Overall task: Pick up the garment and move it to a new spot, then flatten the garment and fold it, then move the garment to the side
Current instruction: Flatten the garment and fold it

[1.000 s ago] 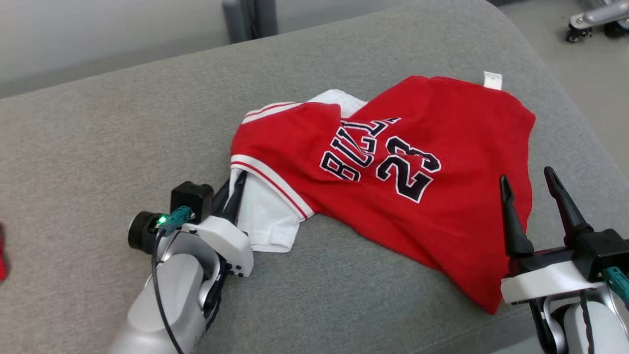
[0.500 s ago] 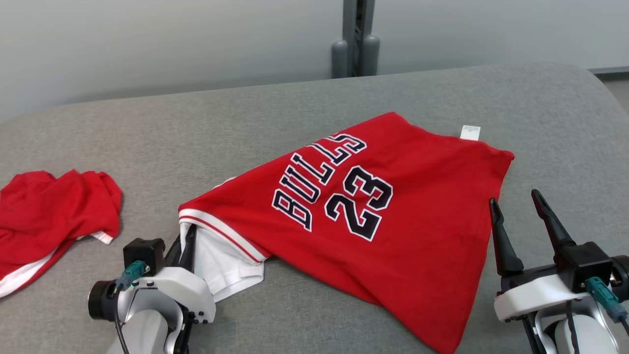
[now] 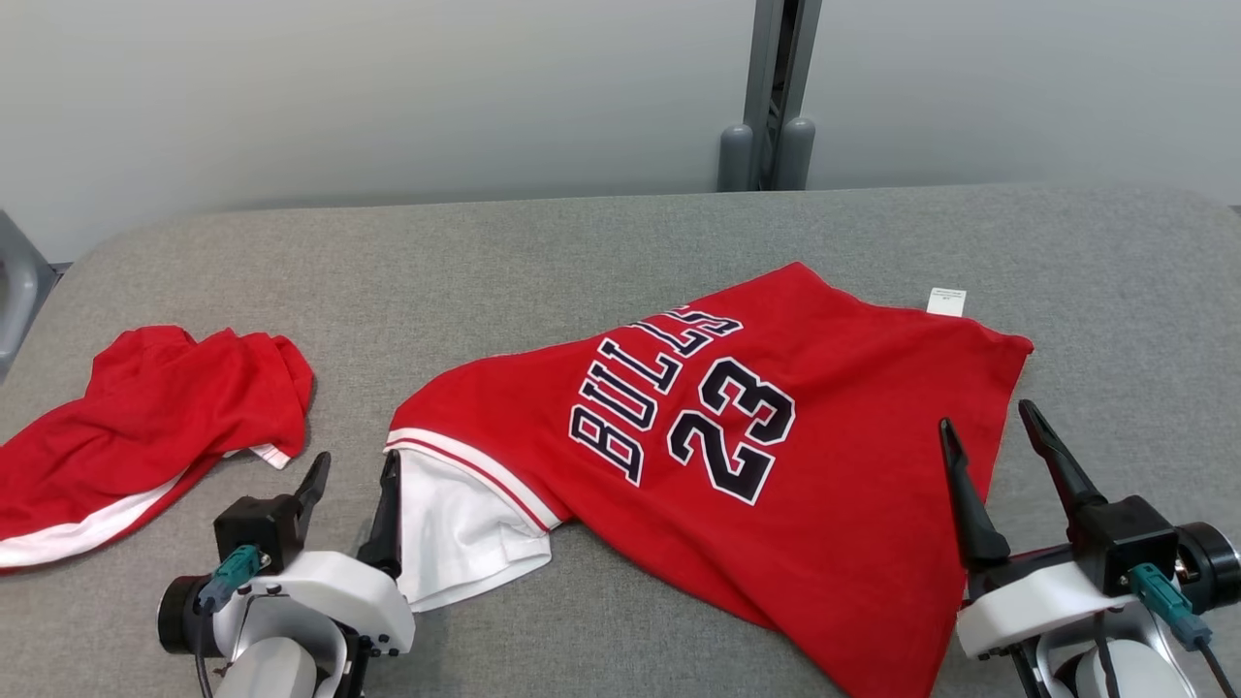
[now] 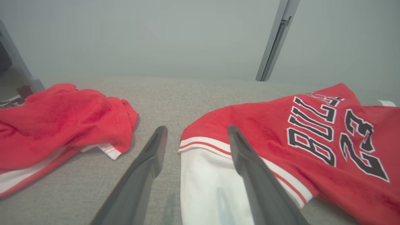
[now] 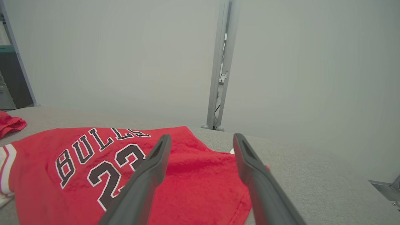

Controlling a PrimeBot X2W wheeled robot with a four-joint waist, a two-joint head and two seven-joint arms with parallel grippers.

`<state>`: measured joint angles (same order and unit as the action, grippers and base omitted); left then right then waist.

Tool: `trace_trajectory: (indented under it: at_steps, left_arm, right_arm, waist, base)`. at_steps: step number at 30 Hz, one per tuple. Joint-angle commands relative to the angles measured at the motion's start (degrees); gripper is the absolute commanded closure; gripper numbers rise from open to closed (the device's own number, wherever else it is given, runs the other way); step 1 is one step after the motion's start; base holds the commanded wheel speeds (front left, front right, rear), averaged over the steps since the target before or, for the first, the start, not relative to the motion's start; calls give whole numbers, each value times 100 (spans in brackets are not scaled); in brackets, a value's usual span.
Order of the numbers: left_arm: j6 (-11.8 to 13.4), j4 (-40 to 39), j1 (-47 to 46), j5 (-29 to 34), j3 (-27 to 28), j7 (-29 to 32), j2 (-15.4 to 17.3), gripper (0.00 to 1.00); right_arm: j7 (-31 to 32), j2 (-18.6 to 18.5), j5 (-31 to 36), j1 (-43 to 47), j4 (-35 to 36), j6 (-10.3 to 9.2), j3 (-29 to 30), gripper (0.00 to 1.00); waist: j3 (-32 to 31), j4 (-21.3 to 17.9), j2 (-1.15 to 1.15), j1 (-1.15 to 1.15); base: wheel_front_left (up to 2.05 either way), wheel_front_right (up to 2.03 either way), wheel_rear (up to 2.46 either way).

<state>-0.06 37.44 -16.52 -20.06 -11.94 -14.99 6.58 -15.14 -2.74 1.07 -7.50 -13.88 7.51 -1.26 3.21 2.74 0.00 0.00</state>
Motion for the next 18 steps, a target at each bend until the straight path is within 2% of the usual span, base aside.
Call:
trace_trajectory:
  at_steps: [1, 4, 11, 18]
  left_arm:
    - [43, -135, 146, 45, 86, -18, 46, 0]
    - [81, -386, 367, 133, 195, -18, 108, 0]
    - [78, -681, 876, 204, 310, -18, 17, 0]
    - [-46, -362, 1112, 138, 176, -19, -140, 0]
  right_arm:
    - [-10, -31, -31, 71, -1, -4, -26, 0]
    - [-10, -32, -74, 104, 24, -4, -68, 0]
    - [-11, -32, -135, 145, 55, -4, -109, 0]
    - [-11, -32, -167, 135, 49, -4, -136, 0]
  waist:
    - [-19, 19, 0, 0]
    - [-32, 37, 0, 0]
    - [-32, 54, 0, 0]
    - [-18, 38, 0, 0]
  base:
    - [0, 0, 0]
    - [0, 0, 0]
    - [0, 0, 0]
    - [0, 0, 0]
